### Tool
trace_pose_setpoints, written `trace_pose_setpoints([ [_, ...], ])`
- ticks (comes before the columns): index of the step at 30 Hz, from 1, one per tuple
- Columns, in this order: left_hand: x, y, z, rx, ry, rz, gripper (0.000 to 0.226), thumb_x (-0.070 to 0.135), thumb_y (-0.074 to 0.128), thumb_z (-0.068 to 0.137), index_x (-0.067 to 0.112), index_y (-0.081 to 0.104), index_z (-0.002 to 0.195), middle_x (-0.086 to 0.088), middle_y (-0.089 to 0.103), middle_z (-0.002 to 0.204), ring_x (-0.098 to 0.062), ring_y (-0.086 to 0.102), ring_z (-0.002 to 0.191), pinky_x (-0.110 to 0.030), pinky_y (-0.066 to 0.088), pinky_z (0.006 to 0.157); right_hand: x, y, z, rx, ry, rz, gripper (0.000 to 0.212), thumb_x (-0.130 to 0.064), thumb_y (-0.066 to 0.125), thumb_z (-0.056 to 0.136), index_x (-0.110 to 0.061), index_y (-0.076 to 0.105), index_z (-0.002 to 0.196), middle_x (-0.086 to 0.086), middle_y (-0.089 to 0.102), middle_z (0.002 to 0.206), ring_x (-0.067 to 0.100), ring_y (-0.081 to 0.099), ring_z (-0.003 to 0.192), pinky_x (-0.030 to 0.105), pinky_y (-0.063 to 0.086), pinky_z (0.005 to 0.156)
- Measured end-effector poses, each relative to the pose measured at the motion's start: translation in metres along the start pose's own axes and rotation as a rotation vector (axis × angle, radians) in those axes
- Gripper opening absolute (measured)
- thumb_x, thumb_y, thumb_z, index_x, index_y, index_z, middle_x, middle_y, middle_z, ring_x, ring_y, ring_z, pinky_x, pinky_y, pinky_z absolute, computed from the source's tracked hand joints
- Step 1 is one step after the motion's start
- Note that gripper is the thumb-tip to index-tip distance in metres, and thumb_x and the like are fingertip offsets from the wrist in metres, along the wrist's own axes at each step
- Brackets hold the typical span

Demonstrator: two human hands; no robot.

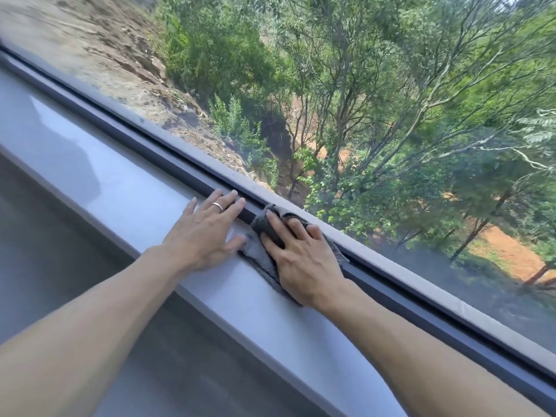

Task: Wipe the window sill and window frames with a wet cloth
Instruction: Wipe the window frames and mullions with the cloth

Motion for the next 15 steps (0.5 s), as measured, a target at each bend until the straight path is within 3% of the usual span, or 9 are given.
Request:
trace_pose_setpoints([
  [5,-0.024,-0.006,0.009,-0.072,-0.040,0.024,0.071,0.053,0.039,0.099,0.030,0.005,0.157,0.007,0.002,0.164,-0.012,-0.005,0.150,-0.045,0.009,0.122,-0.004,0.002,-0.006,-0.013,0.009,0.033,0.051,-0.022,0.033,0.086,-0.016,0.065,0.125,0.012,0.043,0.151,0.028,0.044,0.113,0.041,0.037,0.083],
  [9,-0.030,-0.009,0.015,-0.052,-0.056,0.001,0.069,0.054,0.039,0.098,0.029,0.010,0.156,0.004,0.005,0.164,-0.014,-0.003,0.151,-0.044,0.011,0.122,-0.001,-0.006,0.001,-0.008,-0.021,0.032,0.051,-0.023,0.033,0.086,-0.016,0.066,0.123,0.011,0.043,0.151,0.027,0.043,0.113,0.041,0.032,0.081],
  [13,-0.038,-0.013,0.019,-0.052,-0.072,0.043,0.067,0.050,0.041,0.098,0.030,0.014,0.156,0.001,0.010,0.164,-0.015,-0.001,0.151,-0.047,0.015,0.121,-0.033,-0.005,0.071,0.025,-0.037,0.072,0.050,-0.025,0.024,0.100,-0.016,0.048,0.143,0.009,0.024,0.161,0.027,0.034,0.131,0.043,0.031,0.092],
  [15,-0.039,-0.014,0.018,-0.063,-0.079,0.039,0.066,0.050,0.041,0.099,0.032,0.013,0.156,0.003,0.009,0.164,-0.014,-0.002,0.151,-0.048,0.015,0.120,-0.035,-0.005,0.066,0.023,0.019,0.079,0.053,-0.021,0.023,0.094,-0.012,0.059,0.133,0.012,0.038,0.155,0.029,0.046,0.122,0.042,0.039,0.086],
])
Point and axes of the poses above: each hand's wrist, its own z-axis towards the middle knuckle, its own y-axis out of the palm, x = y × z, the point moved 1 cm from there along z, towards the middle knuckle
